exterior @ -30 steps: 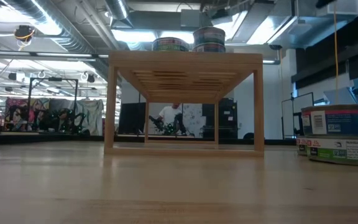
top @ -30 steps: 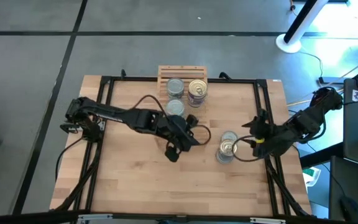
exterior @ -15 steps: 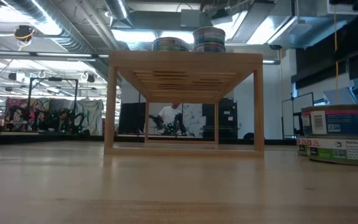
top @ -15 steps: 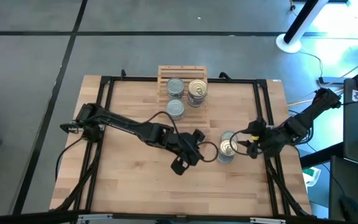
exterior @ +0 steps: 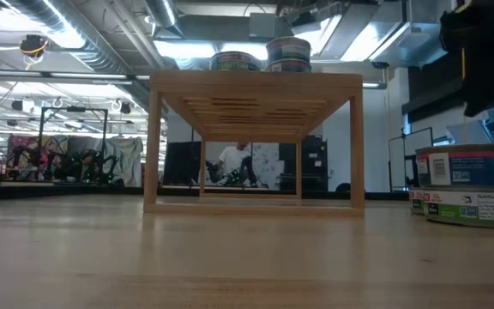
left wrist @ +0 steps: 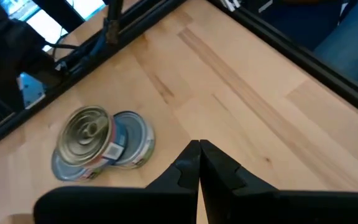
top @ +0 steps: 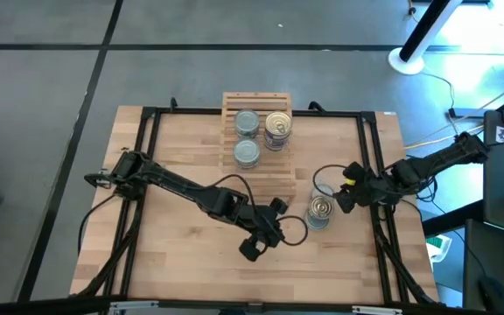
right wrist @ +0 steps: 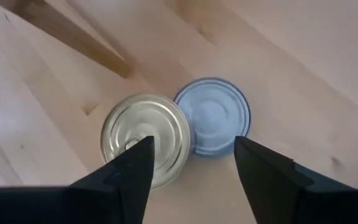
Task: Stack canned seafood by type on shelf
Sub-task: Put the blue tuna can on the shelf aligned with other blue tuna can
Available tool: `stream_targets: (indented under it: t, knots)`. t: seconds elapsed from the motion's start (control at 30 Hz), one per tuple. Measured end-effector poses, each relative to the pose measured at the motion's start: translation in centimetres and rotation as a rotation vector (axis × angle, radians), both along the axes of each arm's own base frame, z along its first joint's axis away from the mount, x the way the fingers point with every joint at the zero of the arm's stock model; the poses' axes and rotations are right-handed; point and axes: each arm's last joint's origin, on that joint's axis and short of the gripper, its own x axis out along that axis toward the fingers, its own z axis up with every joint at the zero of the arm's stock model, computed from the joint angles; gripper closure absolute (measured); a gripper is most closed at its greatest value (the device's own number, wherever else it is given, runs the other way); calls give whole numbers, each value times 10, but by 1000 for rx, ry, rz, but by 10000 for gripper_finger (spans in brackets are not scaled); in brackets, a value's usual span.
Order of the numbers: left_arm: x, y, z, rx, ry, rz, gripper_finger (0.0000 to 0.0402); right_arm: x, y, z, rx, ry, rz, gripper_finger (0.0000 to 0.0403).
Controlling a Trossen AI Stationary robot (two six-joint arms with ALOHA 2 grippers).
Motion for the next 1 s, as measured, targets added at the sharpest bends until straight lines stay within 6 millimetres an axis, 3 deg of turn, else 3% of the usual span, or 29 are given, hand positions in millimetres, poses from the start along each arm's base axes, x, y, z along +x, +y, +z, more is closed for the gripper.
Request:
stream_targets:
  t: [0.33,0.77,0.83,1.0]
  knots:
    - [-1,-14,-2,-25,-11,-12,396,9,-14,-4,104,83,-39,194]
    - [-3,-28,0,-61,-46,-25,396,31,-13,-21,139,207,-23,194]
    - [3,-36,-4,-56,-98,-48,396,33,-12,-21,149,200,4,194]
    - [21,-54,-49,118,-158,-66,396,35,-15,-20,166,192,13,194]
